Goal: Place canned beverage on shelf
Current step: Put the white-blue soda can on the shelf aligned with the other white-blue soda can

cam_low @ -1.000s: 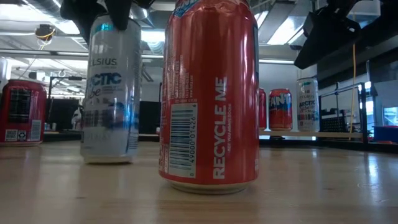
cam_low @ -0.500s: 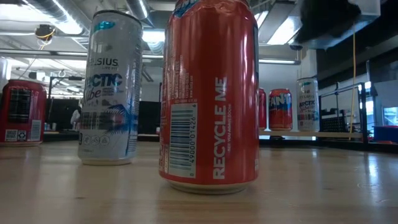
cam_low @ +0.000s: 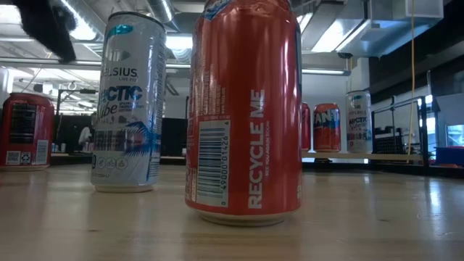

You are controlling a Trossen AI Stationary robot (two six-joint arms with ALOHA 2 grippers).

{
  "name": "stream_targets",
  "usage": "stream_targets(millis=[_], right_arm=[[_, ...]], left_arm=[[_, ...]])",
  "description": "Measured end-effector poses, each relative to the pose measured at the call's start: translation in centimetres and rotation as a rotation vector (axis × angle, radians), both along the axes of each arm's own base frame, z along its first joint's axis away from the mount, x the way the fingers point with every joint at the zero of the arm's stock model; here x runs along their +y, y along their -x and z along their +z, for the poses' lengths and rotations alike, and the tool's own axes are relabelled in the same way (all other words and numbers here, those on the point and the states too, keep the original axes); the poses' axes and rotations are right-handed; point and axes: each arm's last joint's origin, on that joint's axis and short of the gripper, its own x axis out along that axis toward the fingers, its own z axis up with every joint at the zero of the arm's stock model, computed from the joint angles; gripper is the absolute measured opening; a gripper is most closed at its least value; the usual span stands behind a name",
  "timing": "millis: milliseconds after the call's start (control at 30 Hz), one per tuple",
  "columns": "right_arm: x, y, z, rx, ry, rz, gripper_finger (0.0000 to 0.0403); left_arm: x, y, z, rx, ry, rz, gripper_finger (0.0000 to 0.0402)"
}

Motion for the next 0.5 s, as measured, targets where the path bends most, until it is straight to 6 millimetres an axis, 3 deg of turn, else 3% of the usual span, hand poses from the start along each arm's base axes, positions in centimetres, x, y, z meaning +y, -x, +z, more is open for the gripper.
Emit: stream_targets(millis=[233,500], right_arm=[[0.0,-2.5,-4.9,0.061,0.033,0.030,0.0364],[0.5,-4.7,-7.3,-0.061,0.046,0.051,0.0364]], left_arm=[[0.3,-0.9,-4.3,-0.082,0.001,-0.093,0.0311],[1.1,-1.9,-5.7,-0.194,0.008,-0.110,0.0311]])
